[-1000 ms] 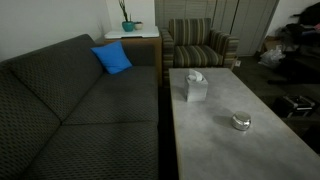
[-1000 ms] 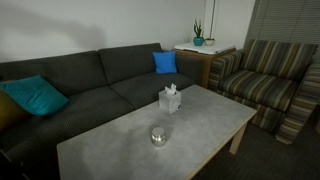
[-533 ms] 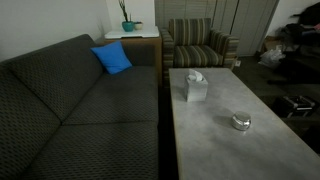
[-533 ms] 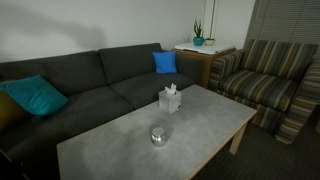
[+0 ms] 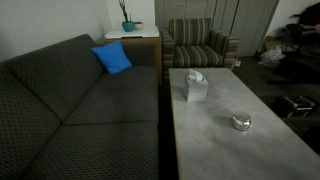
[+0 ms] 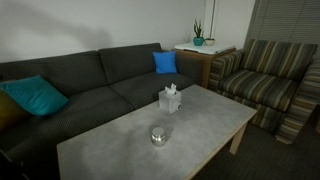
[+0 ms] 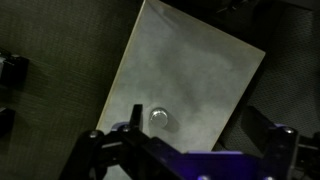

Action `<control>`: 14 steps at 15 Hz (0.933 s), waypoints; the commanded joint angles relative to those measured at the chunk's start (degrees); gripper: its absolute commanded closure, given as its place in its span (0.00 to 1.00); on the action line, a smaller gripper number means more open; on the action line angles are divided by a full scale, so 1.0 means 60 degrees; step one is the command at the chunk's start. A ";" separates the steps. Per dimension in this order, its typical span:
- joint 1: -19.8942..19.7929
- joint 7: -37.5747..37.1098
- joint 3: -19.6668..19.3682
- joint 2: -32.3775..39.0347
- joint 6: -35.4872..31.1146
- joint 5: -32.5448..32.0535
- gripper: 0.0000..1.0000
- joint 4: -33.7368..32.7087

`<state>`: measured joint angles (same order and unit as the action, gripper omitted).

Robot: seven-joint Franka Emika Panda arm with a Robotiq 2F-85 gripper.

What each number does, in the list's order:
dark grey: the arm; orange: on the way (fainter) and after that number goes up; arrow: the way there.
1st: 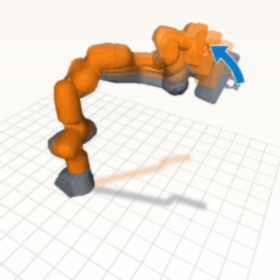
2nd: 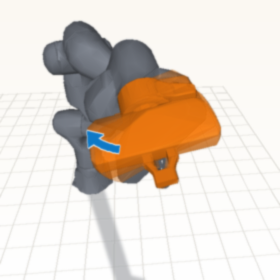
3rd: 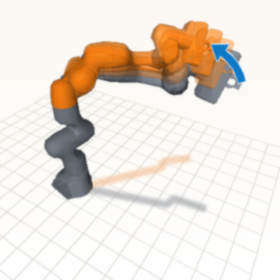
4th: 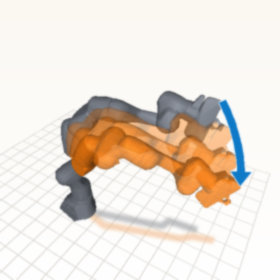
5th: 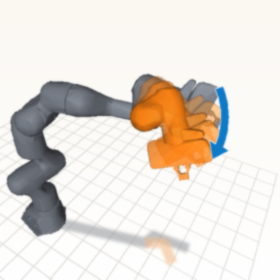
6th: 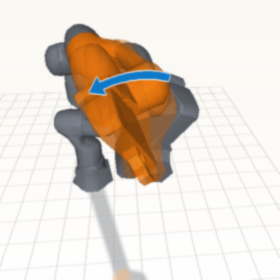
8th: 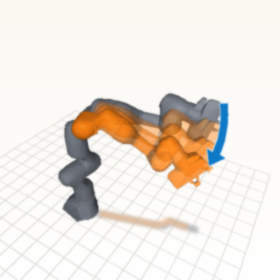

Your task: Uncover the silver bottle and put the lid on the table

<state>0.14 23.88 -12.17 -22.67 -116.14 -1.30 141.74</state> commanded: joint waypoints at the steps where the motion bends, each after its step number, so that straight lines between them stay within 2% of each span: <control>1: -0.0084 0.0378 -0.0014 0.1567 -0.0276 0.0218 0.00 -0.1075; 8: -0.0286 0.0523 0.0300 0.4405 -0.0047 0.1242 0.00 -0.2902; 14: -0.0664 0.0493 0.1135 0.6458 -0.0288 0.2727 0.00 -0.3639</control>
<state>-1.29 25.50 -8.50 10.37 -117.86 10.92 123.25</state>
